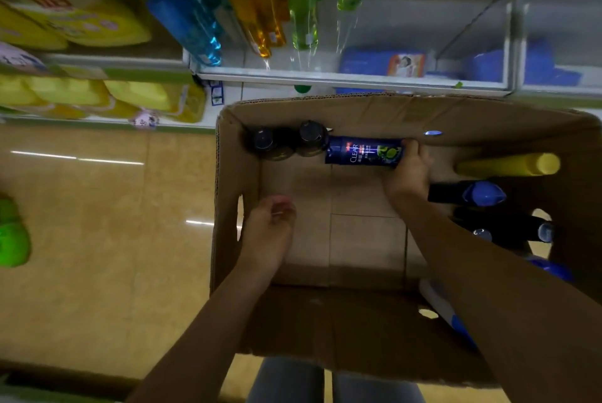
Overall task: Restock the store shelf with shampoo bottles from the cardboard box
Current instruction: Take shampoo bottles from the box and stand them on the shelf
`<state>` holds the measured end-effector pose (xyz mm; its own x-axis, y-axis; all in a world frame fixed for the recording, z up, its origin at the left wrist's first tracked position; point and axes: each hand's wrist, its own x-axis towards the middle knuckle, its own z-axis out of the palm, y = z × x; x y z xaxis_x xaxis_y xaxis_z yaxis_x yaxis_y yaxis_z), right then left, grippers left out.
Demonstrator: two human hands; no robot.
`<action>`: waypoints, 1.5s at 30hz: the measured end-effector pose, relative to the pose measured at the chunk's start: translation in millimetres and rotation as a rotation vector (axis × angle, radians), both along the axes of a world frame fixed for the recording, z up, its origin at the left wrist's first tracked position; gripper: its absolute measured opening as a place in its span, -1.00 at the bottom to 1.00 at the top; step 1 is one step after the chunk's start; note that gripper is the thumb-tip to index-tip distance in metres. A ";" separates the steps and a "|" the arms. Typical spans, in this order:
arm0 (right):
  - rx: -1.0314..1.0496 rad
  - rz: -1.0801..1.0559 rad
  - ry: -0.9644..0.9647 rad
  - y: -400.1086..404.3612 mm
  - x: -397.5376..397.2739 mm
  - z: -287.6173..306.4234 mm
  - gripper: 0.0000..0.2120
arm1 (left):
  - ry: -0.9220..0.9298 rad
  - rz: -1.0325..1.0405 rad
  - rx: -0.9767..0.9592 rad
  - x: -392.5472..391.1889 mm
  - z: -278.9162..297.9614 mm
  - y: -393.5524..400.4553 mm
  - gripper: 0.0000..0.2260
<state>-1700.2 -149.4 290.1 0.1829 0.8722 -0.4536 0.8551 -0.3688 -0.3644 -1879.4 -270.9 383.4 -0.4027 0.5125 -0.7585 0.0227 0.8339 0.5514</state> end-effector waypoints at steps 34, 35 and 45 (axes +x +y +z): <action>-0.265 -0.042 0.222 -91.0 11.5 45.8 -0.48 | -0.071 -0.123 -0.016 23.8 24.0 -18.1 -0.87; -0.254 -0.053 0.245 -93.5 13.6 55.1 -0.50 | -0.074 -0.131 -0.008 26.5 29.6 -20.7 -0.87; -0.029 -0.032 0.470 -106.8 27.6 171.2 -0.47 | -0.096 -0.097 0.207 46.5 106.0 4.6 -0.93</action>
